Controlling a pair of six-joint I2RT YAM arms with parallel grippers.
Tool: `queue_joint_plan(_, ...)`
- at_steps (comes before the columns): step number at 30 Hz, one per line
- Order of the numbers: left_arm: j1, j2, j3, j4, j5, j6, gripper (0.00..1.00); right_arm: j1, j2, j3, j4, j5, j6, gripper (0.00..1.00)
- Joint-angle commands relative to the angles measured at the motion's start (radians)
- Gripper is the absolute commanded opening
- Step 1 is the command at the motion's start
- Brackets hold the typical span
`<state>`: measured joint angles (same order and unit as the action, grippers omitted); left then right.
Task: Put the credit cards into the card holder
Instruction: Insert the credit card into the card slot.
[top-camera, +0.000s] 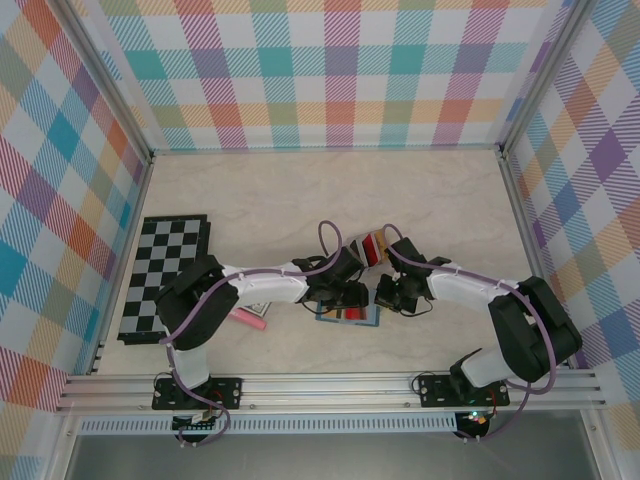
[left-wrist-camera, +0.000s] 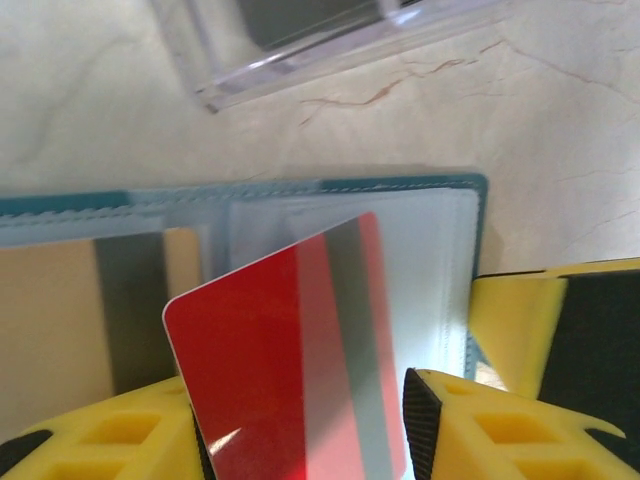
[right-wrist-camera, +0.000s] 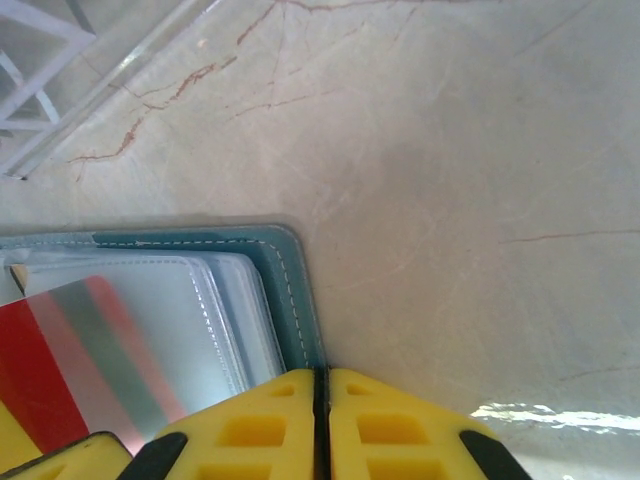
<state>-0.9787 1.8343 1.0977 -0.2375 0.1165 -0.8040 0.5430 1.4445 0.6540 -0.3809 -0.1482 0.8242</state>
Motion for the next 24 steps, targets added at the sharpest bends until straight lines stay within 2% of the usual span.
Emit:
queue_joint_plan(1,-0.013,-0.038,-0.003,-0.057,-0.026,0.020,0.51,-0.001,0.016,-0.033,0.000,-0.001,0.010,0.10)
queue_joint_plan(8,-0.012,-0.016,0.000,-0.031,0.000,0.027,0.45,-0.001,0.016,-0.033,0.006,-0.012,0.006,0.10)
queue_joint_plan(16,-0.012,0.040,0.065,0.020,0.115,0.106,0.52,-0.001,0.013,-0.032,0.005,-0.011,0.006,0.10)
queue_joint_plan(24,0.003,-0.002,0.064,-0.103,-0.004,0.111,0.60,-0.001,0.011,-0.033,-0.003,-0.002,0.006,0.10)
